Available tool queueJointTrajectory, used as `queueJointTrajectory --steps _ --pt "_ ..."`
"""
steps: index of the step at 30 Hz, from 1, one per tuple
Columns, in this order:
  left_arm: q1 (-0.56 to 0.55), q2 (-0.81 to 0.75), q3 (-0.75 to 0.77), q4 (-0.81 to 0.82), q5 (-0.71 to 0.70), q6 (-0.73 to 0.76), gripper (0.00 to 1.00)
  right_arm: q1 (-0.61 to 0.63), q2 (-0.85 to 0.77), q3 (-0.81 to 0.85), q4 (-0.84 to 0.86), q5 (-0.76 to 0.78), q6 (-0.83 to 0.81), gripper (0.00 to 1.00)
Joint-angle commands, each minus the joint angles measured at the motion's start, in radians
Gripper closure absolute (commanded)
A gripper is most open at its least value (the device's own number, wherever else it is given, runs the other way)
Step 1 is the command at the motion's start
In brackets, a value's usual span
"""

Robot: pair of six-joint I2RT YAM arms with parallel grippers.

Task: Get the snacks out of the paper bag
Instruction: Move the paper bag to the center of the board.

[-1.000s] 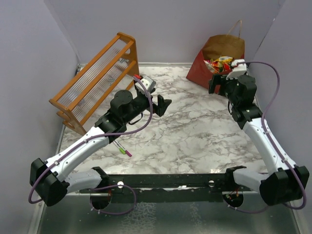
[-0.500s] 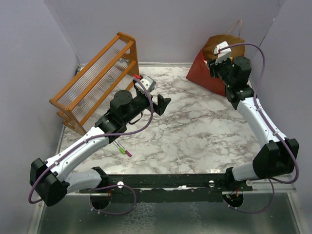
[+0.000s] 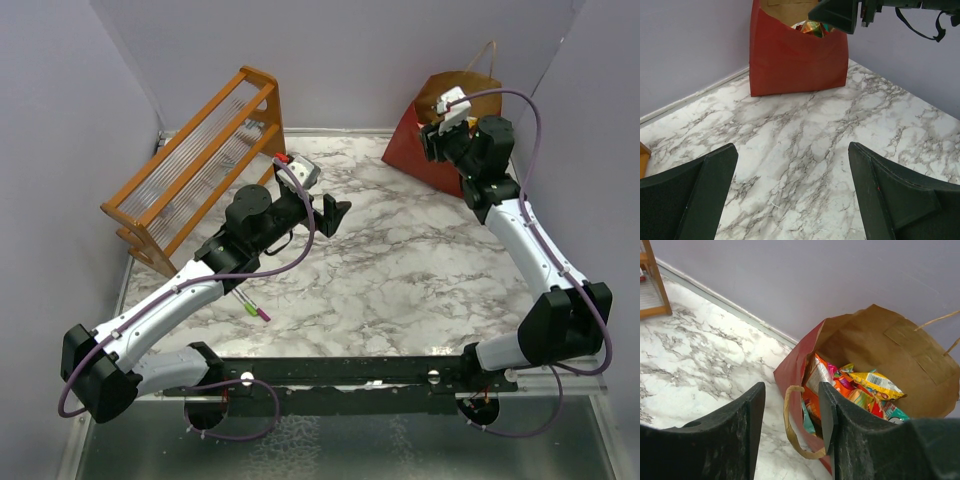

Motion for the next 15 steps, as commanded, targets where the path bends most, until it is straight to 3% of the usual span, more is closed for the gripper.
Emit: queueJointTrajectory --steps 1,8,11,15 --pt "-0.004 -0.02 0.004 0.031 0.003 0.0 0.04 -0.004 0.015 -0.026 0.023 0.054 -0.001 0.51" --pt "-0.004 -0.019 0.003 0.03 -0.002 0.0 0.04 -0.004 0.052 -0.001 -0.002 0.143 0.003 0.53" --pt "-0.003 -0.017 0.005 0.031 -0.006 -0.005 0.04 -0.004 0.046 0.021 -0.02 0.161 0.099 0.64" --pt "-0.004 -0.016 0.005 0.027 -0.018 -0.005 0.05 -0.004 0.036 0.074 -0.079 0.078 0.23 0.9"
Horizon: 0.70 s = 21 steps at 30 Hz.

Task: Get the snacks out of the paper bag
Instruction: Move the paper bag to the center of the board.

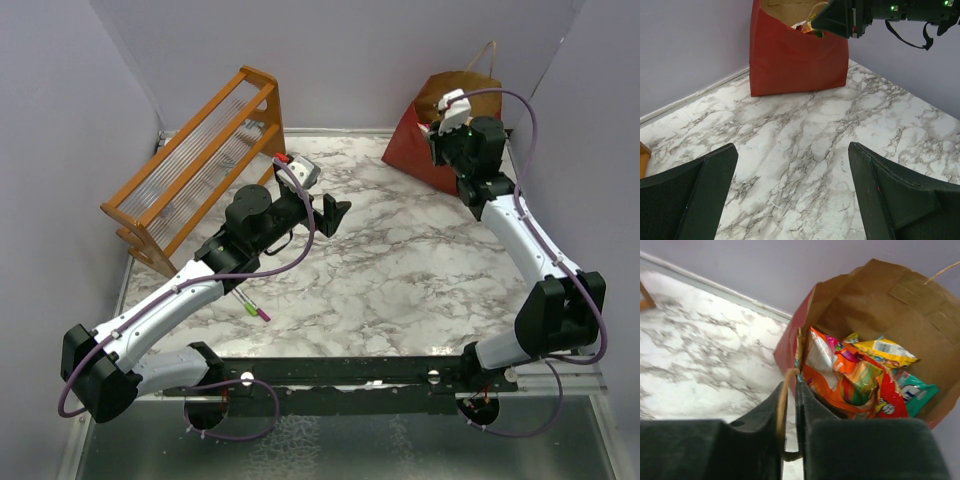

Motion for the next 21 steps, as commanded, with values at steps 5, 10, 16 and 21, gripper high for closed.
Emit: queueJointTrajectory --steps 5,10,16,21 --pt "-0.004 -0.018 0.008 0.022 -0.04 -0.004 0.05 0.011 -0.003 0.17 -0.204 -0.123 0.322 0.99" --pt "-0.004 -0.033 0.007 0.015 -0.083 -0.005 0.06 0.098 -0.044 0.128 -0.256 -0.174 0.452 0.99" --pt "-0.004 -0.08 -0.003 0.009 -0.192 0.004 0.09 0.344 -0.104 0.079 -0.287 -0.048 0.528 0.99" --pt "-0.003 -0.156 -0.029 0.022 -0.334 0.017 0.09 0.542 -0.092 0.085 -0.255 0.095 0.632 0.99"
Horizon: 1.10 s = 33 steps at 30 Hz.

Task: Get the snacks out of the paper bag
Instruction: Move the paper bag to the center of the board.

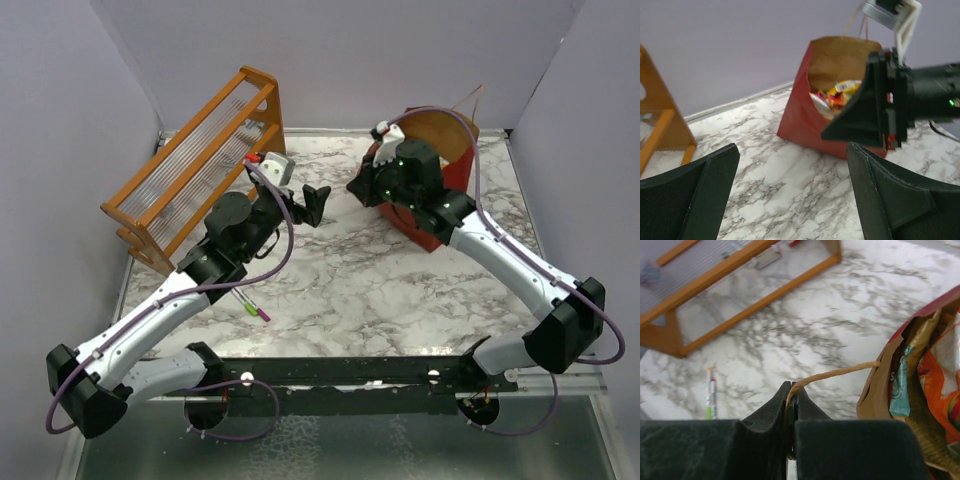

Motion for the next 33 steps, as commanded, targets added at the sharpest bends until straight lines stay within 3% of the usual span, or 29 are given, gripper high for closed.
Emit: queueJointTrajectory --steps 1,8,13,18,22,30,33 --pt "-0.001 -0.094 -0.033 0.038 -0.187 0.02 0.09 0.18 -0.024 0.031 0.062 0.106 0.139 0.99" --pt "0.014 -0.231 -0.103 0.1 -0.382 0.034 0.09 0.408 0.157 0.196 0.091 0.192 0.176 0.98" --pt "0.025 -0.269 -0.123 0.117 -0.449 0.04 0.08 0.426 0.199 0.207 0.15 0.126 0.218 0.95" --pt "0.027 -0.266 -0.124 0.12 -0.453 0.036 0.08 0.425 0.144 0.189 0.146 0.159 0.176 0.87" --pt "0.028 -0.251 -0.111 0.099 -0.418 0.01 0.08 0.426 0.03 0.153 0.113 0.262 0.115 0.67" --pt "0.029 -0.196 -0.088 0.061 -0.326 -0.056 0.06 0.426 -0.213 0.056 0.01 0.558 0.011 0.04" --pt "0.029 -0.168 -0.077 0.042 -0.271 -0.115 0.05 0.425 -0.29 0.016 -0.004 0.634 0.01 0.01"
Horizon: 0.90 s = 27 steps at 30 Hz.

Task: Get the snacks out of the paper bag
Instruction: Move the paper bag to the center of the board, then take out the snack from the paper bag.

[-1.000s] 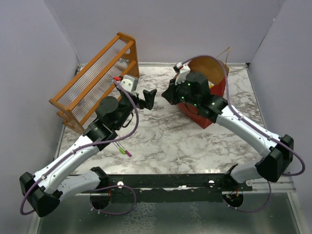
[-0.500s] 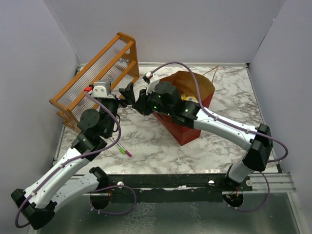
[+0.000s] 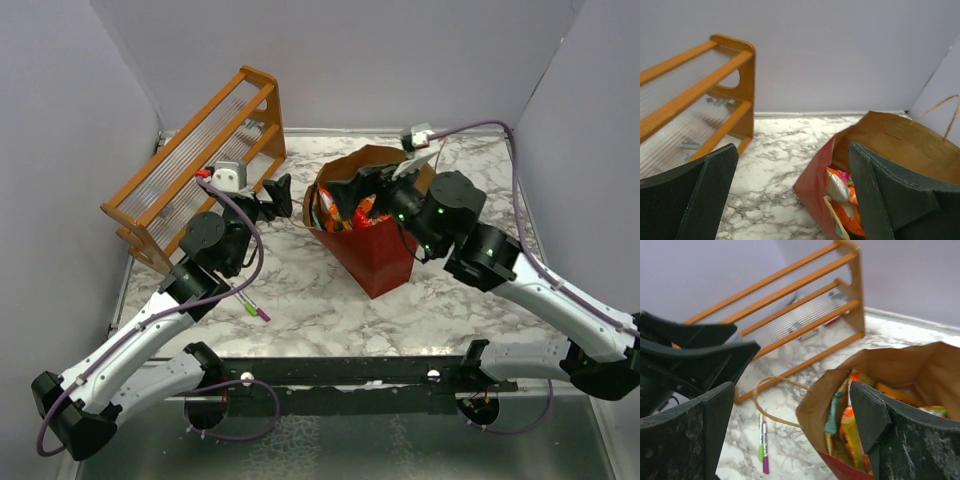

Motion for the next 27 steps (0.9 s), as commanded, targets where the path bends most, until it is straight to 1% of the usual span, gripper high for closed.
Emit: queueJointTrajectory --steps 1,4,7,10,14,16,19,22,24,27 --pt "0.004 0.039 0.042 -0.029 0.115 -0.11 0.05 -0.002 -0.09 -0.067 -0.066 0.202 -0.036 0.01" --pt "0.003 0.074 0.046 -0.04 0.189 -0.19 0.05 -0.002 -0.095 -0.073 -0.104 0.234 0.015 0.01" --pt "0.004 0.11 0.062 -0.068 0.225 -0.238 0.05 -0.003 -0.062 -0.054 -0.154 0.199 0.025 0.01" --pt "0.003 0.119 0.068 -0.113 0.164 -0.29 0.11 -0.002 -0.022 -0.025 -0.202 0.185 0.044 0.01" --pt "0.002 0.098 0.054 -0.164 0.036 -0.384 0.13 -0.002 0.078 0.088 -0.369 0.241 0.071 0.01" --pt "0.002 0.094 0.06 -0.188 0.012 -0.413 0.13 -0.003 0.145 0.159 -0.491 0.283 0.109 0.01" --pt "0.003 0.097 0.066 -0.211 0.019 -0.444 0.14 -0.004 0.196 0.223 -0.606 0.311 0.127 0.06" --pt "0.002 0.109 0.063 -0.207 0.076 -0.472 0.19 -0.006 0.246 0.28 -0.695 0.319 0.117 0.07" --pt "0.002 0.127 0.066 -0.205 0.114 -0.476 0.28 -0.016 0.29 0.328 -0.745 0.305 0.112 0.09" --pt "0.002 0.154 0.079 -0.211 0.143 -0.471 0.39 -0.035 0.356 0.371 -0.784 0.264 0.098 0.12"
